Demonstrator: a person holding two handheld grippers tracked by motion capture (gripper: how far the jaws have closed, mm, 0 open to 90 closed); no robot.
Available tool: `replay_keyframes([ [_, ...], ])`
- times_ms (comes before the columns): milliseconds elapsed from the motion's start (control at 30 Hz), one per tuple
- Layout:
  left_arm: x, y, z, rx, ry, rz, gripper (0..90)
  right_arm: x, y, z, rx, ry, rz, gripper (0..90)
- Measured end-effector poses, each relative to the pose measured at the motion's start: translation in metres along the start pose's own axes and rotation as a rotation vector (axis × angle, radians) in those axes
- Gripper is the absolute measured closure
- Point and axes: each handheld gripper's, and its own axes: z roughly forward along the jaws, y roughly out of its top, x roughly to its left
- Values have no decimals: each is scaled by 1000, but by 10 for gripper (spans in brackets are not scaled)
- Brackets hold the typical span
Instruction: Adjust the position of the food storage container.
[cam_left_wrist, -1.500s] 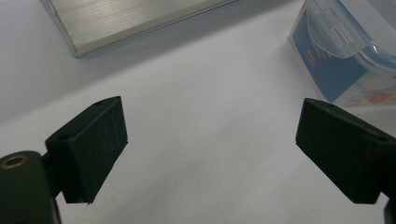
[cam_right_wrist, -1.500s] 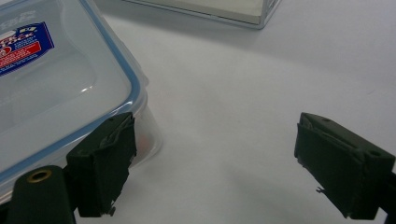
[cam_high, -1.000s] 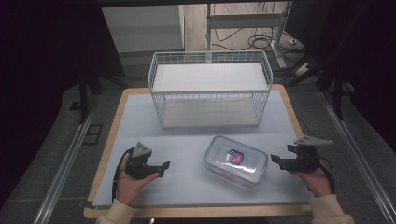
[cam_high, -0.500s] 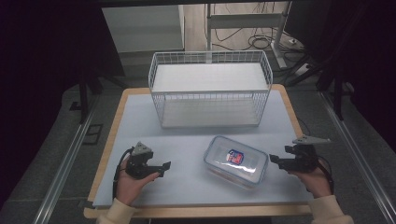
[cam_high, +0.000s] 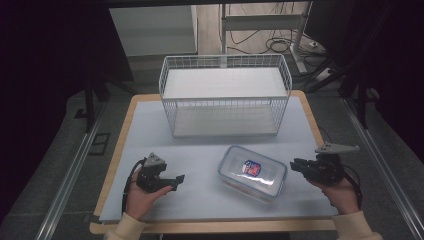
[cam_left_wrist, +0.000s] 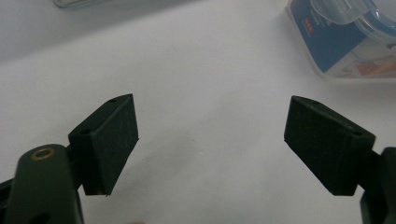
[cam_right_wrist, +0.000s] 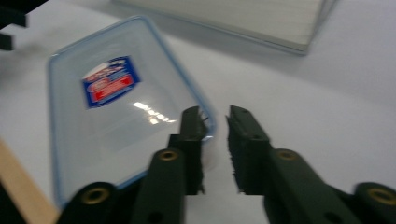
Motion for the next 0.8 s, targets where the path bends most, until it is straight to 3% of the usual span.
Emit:
replay_keyframes([
  [267, -2, -4, 1, 13, 7, 3, 180, 34, 12, -8, 43, 91, -116, 891],
  [367, -2, -4, 1, 14, 9, 2, 180, 47, 13, -3, 70, 164, -138, 894],
  [600, -3, -6, 4, 29, 9, 9, 181, 88, 3, 17, 166, 224, -250, 895],
  [667, -2, -6, 4, 29, 8, 9, 181, 92, 2, 20, 180, 234, -266, 895],
  [700, -2, -6, 3, 26, 9, 5, 181, 100, -3, 25, 213, 247, -289, 895],
  [800, -2, -6, 3, 24, 10, 2, 182, 106, -10, 32, 258, 235, -313, 896],
])
